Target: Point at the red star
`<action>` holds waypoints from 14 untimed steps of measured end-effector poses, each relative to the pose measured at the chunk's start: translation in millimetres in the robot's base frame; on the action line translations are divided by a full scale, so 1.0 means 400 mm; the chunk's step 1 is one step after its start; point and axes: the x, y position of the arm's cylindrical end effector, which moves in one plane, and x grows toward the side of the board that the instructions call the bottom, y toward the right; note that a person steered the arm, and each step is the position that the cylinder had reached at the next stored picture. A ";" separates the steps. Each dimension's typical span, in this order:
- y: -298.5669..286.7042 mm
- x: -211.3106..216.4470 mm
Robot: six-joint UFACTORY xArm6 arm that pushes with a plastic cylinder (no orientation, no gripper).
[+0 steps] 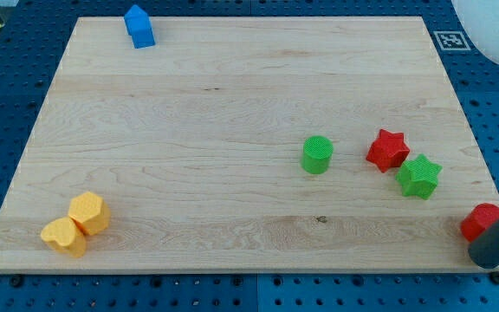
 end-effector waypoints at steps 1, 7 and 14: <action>-0.064 0.000; -0.293 -0.109; -0.416 -0.502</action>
